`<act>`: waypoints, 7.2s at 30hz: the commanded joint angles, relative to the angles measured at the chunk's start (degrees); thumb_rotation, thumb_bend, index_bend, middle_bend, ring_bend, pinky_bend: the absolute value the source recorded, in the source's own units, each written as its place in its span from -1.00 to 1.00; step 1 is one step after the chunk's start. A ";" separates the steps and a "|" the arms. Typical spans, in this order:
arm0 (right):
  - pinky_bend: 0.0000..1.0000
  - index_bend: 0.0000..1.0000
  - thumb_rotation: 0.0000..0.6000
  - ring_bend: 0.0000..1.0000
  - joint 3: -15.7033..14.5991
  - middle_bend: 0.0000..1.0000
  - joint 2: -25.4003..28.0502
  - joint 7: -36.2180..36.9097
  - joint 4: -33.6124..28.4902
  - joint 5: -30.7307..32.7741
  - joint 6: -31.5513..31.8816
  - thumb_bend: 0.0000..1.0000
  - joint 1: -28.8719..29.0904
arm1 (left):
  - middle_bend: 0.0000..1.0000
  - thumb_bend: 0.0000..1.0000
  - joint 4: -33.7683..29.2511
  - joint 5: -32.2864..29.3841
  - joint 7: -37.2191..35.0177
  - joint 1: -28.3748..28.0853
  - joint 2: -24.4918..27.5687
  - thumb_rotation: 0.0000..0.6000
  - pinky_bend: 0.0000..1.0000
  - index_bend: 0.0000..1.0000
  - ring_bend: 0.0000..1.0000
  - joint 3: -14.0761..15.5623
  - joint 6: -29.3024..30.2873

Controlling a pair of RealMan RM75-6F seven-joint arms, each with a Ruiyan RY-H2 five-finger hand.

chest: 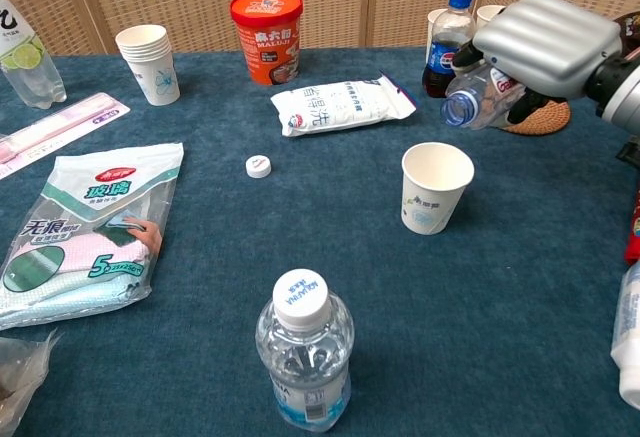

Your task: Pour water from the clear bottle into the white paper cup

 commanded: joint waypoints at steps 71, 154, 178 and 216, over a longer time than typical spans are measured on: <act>-0.37 0.19 1.00 0.10 -0.92 0.11 -4.09 -8.18 7.89 -2.86 3.97 -0.47 1.04 | -0.68 -0.17 0.07 -0.12 -0.69 -0.10 0.64 0.76 -1.00 -0.59 -0.85 0.08 0.61; -0.43 0.17 1.00 -0.04 15.75 0.10 3.51 43.16 -13.21 28.83 -25.18 -0.51 -3.03 | -0.68 -0.17 0.37 -0.14 -0.61 -0.38 -0.23 0.76 -1.00 -0.59 -0.85 0.29 0.17; -0.52 0.16 1.00 -0.11 15.33 0.07 -1.68 53.45 -3.42 24.85 -28.32 -0.51 -0.82 | -0.68 -0.17 0.76 -0.01 -1.39 0.40 0.44 0.77 -1.00 -0.59 -0.85 0.59 1.16; -1.00 -0.52 0.98 -0.71 7.82 -0.48 3.31 75.51 -0.85 11.79 -28.70 -0.58 -0.19 | -0.68 -0.17 0.54 0.11 -1.21 0.05 0.42 0.77 -1.00 -0.59 -0.85 0.09 0.86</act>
